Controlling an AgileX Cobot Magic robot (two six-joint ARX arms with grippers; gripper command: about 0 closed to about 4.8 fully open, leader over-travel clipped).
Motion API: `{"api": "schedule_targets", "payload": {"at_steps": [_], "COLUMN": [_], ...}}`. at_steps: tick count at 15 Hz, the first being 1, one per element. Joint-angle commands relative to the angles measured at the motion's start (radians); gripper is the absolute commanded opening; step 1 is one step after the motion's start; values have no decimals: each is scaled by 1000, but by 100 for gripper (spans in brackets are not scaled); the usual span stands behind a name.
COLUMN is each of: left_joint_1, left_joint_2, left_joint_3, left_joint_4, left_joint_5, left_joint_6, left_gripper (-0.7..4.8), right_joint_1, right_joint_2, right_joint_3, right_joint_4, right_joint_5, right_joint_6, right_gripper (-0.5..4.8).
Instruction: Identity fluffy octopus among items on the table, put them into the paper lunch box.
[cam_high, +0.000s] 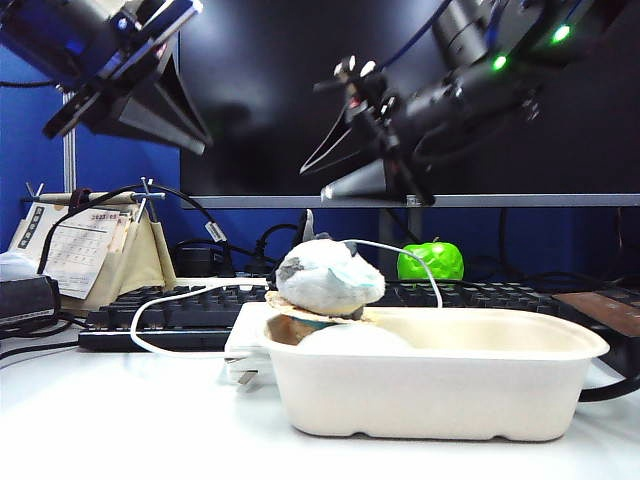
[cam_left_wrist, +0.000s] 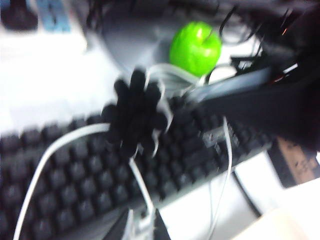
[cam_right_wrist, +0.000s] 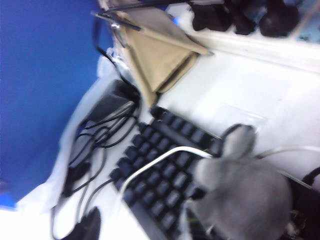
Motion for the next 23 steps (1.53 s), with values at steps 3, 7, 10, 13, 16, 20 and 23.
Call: {"api": "schedule_targets", "payload": {"at_steps": [3, 7, 10, 13, 16, 20, 23], "left_joint_1": [0, 0, 0, 0, 0, 0, 0], "left_joint_2": [-2, -2, -2, -2, -2, -2, -2], "left_joint_3": [2, 2, 2, 2, 2, 2, 2], "left_joint_4": [49, 49, 49, 43, 42, 41, 40], "left_joint_5": [0, 0, 0, 5, 4, 4, 4], "left_joint_6": [4, 4, 4, 4, 4, 4, 4], "left_gripper": [58, 58, 57, 58, 58, 57, 58], "right_joint_1": [2, 16, 30, 42, 42, 41, 42], "right_joint_2": [54, 64, 103, 140, 176, 182, 182], "right_joint_3": [19, 22, 75, 107, 107, 107, 107], "right_joint_4": [6, 11, -1, -64, -73, -71, -64], "right_joint_5": [2, 10, 10, 49, 56, 99, 100], "right_joint_6": [-2, -2, -2, -2, -2, -9, -9], "right_gripper": [203, 203, 203, 203, 203, 57, -1]}}
